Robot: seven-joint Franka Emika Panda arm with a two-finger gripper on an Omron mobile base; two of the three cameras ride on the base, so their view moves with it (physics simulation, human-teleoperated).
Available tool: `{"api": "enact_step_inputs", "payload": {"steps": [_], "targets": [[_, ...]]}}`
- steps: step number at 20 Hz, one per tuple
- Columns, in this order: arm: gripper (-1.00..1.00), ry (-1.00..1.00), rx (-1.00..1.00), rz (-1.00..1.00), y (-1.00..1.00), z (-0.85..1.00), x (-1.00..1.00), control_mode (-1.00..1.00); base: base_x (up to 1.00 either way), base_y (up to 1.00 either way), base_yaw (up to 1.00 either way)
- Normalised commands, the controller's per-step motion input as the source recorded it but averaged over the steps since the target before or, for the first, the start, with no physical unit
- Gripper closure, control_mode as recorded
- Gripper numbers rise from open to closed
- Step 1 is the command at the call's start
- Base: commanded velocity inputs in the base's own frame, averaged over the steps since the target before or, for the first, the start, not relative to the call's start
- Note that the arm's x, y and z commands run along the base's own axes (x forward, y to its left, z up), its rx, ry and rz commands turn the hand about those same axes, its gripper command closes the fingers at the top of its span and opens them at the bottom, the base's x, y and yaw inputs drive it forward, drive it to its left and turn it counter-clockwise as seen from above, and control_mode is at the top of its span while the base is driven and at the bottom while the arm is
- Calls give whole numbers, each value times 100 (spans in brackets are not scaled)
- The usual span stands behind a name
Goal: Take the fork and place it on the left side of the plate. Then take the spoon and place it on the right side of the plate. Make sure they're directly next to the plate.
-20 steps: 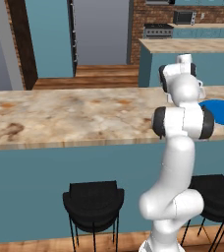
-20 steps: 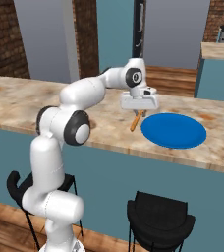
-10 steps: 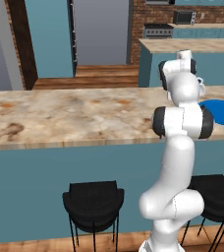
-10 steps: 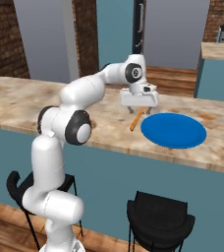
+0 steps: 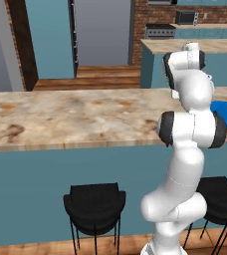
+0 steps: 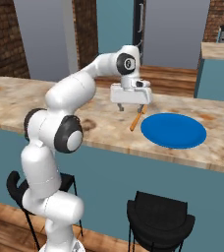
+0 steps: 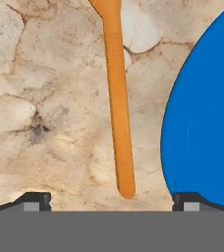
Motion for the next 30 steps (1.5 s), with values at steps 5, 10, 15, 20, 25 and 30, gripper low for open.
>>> {"api": "enact_step_inputs", "payload": {"steps": [5, 10, 15, 20, 25, 30], "targets": [[-100, -6, 0, -5, 58, -26, -100, -100, 0, 0, 0], [-100, -5, 0, -4, 60, -21, -100, -100, 0, 0, 0], [-100, -3, 0, -4, 52, -30, -100, -100, 0, 0, 0], [-100, 0, 0, -8, 41, -46, -80, -100, 0, 0, 0], [-100, -1, 0, -5, 38, -58, -64, -100, 0, 0, 0], [-100, -11, 0, 0, 5, -49, 15, -100, 0, 0, 0]]}}
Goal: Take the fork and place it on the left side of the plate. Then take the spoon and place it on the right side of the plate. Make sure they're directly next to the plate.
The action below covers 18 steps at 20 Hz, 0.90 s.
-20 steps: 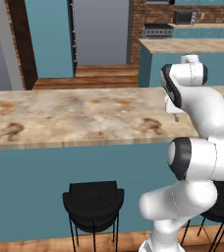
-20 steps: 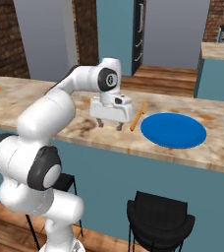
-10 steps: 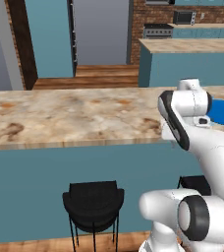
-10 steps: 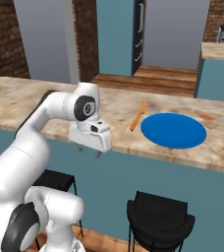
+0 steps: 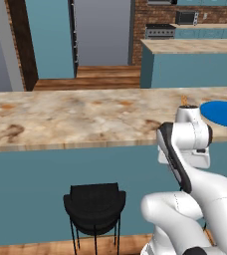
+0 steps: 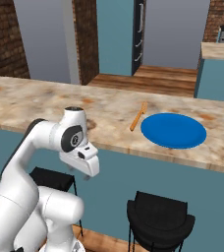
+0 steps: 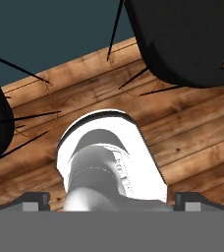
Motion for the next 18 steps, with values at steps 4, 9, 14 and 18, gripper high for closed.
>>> {"api": "enact_step_inputs", "payload": {"steps": [4, 9, 14, 18], "targets": [[-100, -3, 0, 0, 0, -9, 34, -100, 0, 0, 0], [-100, 1, 0, 0, 0, 0, 11, -100, 0, 0, 0], [-100, 0, 0, 0, 0, 0, 0, -100, 0, 0, 0], [-100, 0, 0, 0, 0, 0, 0, -100, 0, 0, 0]]}}
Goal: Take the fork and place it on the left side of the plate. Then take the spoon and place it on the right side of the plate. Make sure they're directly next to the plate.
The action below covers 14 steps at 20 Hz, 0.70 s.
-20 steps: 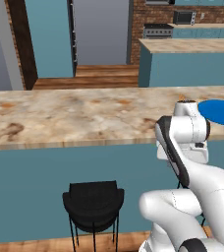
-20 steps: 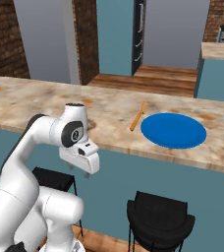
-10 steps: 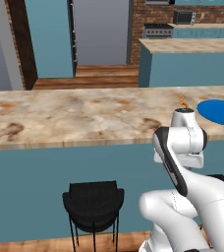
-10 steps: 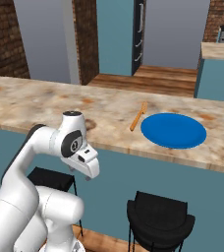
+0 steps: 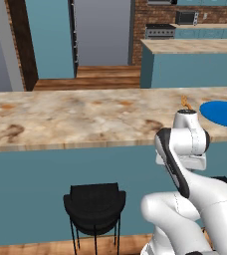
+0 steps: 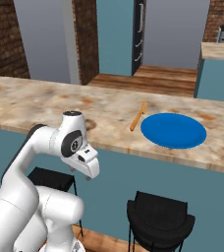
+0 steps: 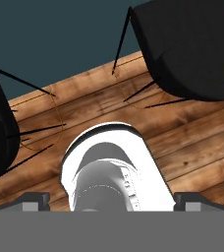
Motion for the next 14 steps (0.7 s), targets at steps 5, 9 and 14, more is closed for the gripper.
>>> {"api": "enact_step_inputs", "payload": {"steps": [5, 9, 14], "targets": [[-100, 0, 0, 0, 0, 0, 0, -100, 0, 0, 0], [-100, 0, 0, 0, 0, 0, 0, 100, 0, 0, 0], [-100, 0, 0, 0, 0, 0, 0, 100, 0, 0, 0]]}}
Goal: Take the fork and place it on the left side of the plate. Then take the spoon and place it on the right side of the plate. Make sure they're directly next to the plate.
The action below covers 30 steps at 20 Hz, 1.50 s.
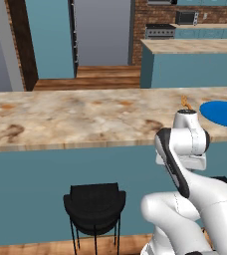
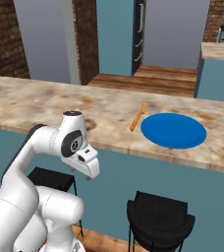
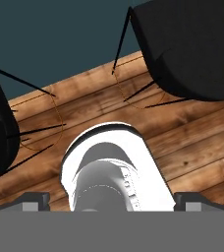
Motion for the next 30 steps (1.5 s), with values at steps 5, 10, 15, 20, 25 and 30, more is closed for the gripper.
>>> {"api": "enact_step_inputs", "payload": {"steps": [5, 10, 15, 20, 25, 30], "targets": [[-100, 0, 0, 0, 0, 0, 0, 100, -95, 12, -2], [-100, 0, 0, 0, 0, 0, 0, 100, -91, -3, -40], [-100, 0, 0, 0, 0, 0, 0, 100, -11, 0, -83], [-100, 0, 0, 0, 0, 0, 0, 100, 0, 0, -90], [-100, 0, 0, 0, 0, 0, 0, 100, 0, 0, -91], [-100, 0, 0, 0, 0, 0, 0, 100, 41, -40, -64]]}}
